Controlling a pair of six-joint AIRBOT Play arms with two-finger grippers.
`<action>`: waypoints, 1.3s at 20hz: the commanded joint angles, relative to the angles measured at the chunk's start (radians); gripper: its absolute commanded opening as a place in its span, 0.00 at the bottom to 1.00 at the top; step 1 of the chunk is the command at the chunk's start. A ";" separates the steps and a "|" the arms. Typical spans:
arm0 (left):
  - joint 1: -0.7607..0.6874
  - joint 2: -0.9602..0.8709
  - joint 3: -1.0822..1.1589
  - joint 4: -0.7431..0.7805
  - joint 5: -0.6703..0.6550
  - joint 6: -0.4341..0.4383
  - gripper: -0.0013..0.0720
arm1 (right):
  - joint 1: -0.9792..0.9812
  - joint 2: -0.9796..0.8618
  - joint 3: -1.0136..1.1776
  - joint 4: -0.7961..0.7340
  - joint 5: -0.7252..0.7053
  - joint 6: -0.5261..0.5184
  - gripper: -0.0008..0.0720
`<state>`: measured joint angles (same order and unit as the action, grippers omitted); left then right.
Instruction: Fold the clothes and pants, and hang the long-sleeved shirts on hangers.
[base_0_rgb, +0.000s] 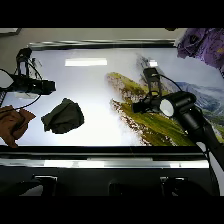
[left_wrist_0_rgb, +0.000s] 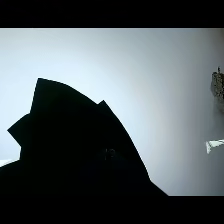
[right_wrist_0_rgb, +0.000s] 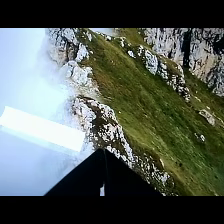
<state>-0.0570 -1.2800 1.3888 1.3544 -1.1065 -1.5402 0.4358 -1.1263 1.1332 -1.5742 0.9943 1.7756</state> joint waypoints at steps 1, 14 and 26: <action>0.000 0.001 0.000 0.000 0.000 0.000 0.05 | 0.001 -0.001 0.001 0.000 0.000 0.000 0.05; -0.056 -0.212 -0.162 0.002 -0.144 -0.117 1.00 | 0.001 -0.001 0.001 0.000 -0.001 0.000 0.05; -0.144 -0.306 -0.188 -0.273 -0.096 -0.151 0.04 | 0.001 0.009 0.003 -0.080 0.173 -0.037 0.21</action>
<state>-0.1547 -1.5948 1.2003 1.3037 -1.2091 -1.7508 0.4358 -1.1233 1.1347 -1.5990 1.0679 1.7569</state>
